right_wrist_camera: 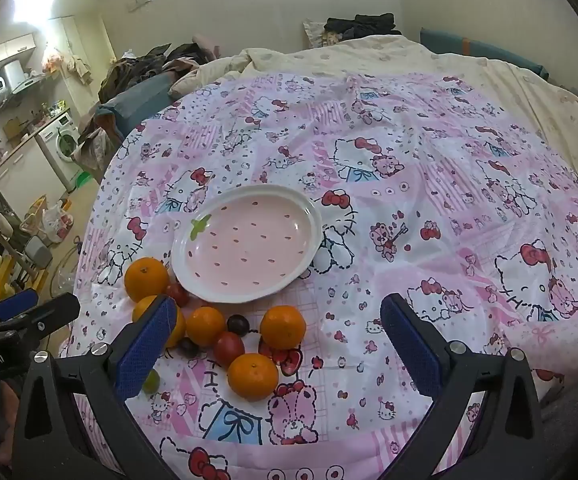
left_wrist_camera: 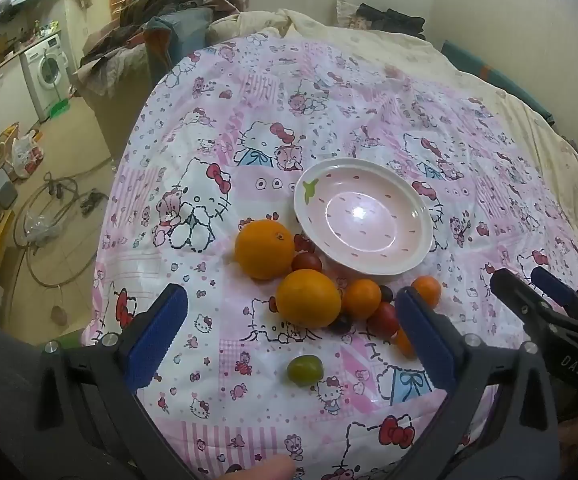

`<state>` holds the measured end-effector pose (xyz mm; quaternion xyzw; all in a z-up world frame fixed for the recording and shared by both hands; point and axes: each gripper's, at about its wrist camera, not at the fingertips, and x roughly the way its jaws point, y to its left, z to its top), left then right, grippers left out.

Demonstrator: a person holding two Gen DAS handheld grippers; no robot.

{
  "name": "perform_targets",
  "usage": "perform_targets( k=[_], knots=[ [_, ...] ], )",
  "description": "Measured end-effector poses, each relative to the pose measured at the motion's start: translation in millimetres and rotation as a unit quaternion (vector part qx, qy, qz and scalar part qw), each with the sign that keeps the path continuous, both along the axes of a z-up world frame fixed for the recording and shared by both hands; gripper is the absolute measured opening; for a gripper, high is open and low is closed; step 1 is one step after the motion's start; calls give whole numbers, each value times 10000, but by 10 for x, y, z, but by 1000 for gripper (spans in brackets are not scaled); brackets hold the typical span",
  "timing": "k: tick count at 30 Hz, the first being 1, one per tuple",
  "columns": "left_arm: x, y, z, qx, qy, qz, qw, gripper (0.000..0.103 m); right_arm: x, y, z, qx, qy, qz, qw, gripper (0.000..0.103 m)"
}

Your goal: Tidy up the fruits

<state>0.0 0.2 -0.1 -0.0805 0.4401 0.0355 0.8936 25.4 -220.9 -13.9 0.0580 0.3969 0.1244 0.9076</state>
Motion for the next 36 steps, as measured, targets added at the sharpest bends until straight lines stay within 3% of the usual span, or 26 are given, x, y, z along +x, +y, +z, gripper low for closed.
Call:
perform_targets(
  k=[36],
  knots=[
    [-38, 47, -40, 108, -6, 4, 9999, 102, 7, -34, 13, 58, -56, -42, 10000, 103]
  ],
)
